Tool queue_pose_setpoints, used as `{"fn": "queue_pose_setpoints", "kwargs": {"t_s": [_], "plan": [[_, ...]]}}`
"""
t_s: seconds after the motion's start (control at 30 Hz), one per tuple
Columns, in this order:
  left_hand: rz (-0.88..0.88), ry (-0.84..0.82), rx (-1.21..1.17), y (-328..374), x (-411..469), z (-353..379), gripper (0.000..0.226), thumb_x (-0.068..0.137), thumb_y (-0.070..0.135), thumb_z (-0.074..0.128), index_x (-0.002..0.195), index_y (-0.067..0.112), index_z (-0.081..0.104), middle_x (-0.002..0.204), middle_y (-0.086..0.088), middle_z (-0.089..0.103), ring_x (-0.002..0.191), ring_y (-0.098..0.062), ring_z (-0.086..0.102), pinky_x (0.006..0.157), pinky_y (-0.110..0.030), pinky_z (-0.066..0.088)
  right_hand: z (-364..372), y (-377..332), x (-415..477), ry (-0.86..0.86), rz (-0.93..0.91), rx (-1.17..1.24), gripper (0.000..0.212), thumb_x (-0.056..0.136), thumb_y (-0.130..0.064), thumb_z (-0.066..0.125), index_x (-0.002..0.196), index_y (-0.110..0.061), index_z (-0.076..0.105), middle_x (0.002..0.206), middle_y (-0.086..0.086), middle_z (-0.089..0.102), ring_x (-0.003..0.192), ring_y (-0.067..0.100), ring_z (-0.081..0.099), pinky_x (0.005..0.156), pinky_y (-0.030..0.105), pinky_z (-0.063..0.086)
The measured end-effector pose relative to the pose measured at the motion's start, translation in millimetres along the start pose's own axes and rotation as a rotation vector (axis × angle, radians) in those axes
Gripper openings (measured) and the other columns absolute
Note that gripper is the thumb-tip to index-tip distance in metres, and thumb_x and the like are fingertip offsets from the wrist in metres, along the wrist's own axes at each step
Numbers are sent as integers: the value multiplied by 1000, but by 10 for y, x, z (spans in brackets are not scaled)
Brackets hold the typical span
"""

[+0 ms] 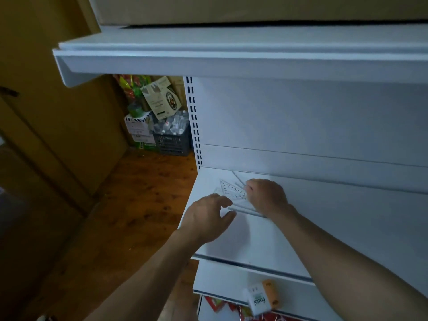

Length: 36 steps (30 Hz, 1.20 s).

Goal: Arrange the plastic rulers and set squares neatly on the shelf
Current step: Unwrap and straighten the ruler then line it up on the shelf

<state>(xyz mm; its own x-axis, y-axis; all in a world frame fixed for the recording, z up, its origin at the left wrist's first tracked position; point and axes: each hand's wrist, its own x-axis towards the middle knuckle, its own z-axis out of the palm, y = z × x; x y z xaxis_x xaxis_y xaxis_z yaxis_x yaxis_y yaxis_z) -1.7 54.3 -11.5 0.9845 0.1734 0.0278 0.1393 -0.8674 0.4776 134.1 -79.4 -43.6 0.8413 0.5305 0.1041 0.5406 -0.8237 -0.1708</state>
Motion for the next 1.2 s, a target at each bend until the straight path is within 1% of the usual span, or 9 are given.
{"fn": "queue_pose_setpoints", "kwargs": {"t_s": [0.13,0.23,0.4,0.5,0.57,0.73,0.87,1.03,1.2], "plan": [[22,4,-35,-40,54,-18,37,91,48,55,122,28,60,122,10,62,101,-8,59,75,-17,49,-76,61,-40,85,67,-13,22,97,-23,37,88,-18,57,96,3,67,89,32,61,67,31,38],[1,-26,-140,-49,86,-14,37,91,48,57,122,28,60,120,11,62,99,-6,59,75,-17,48,-136,109,-64,209,171,238,24,97,-27,42,96,-23,65,102,-2,68,96,25,59,75,32,42],[-134,-82,-590,-15,145,-20,38,93,43,56,126,24,59,119,10,63,101,-7,60,90,-27,51,-412,-1,-228,203,426,1052,23,95,-21,47,89,-21,70,88,-2,68,65,7,57,64,24,45],[-285,-198,-1013,66,169,-36,37,94,46,51,121,23,60,116,4,67,100,-12,65,88,-27,52,-535,-64,-423,168,441,1245,23,96,-18,47,89,-17,69,82,0,67,60,7,56,57,21,47],[-309,-279,-1158,156,158,-7,33,93,49,52,114,26,61,109,5,70,94,-12,69,83,-25,53,-581,-67,-548,154,440,1268,22,97,-21,49,89,-18,70,80,-3,69,58,8,54,54,21,43],[-142,-96,-1152,489,93,144,21,95,25,58,113,17,66,95,0,74,81,-12,71,66,-18,53,-651,9,-842,152,415,1179,23,96,-25,50,89,-25,72,84,-5,72,56,9,49,54,22,40],[-60,-42,-1063,715,60,231,19,97,17,54,110,19,68,83,2,75,75,-12,70,68,-22,55,-764,172,-1103,163,419,1158,21,97,-27,50,98,-27,71,91,-7,72,65,7,57,61,24,46],[148,112,-676,989,-4,492,22,95,25,56,111,33,69,90,13,72,76,-1,67,72,-19,54,-970,524,-1476,266,542,1163,25,96,-39,48,104,-25,67,93,-5,71,69,9,62,65,25,50],[516,301,-216,1468,-40,913,23,94,28,55,109,28,73,98,7,71,82,-17,63,68,-29,52,-1209,1004,-1990,204,540,1316,42,97,-52,36,107,-24,67,86,3,74,67,13,64,60,24,51]]}}
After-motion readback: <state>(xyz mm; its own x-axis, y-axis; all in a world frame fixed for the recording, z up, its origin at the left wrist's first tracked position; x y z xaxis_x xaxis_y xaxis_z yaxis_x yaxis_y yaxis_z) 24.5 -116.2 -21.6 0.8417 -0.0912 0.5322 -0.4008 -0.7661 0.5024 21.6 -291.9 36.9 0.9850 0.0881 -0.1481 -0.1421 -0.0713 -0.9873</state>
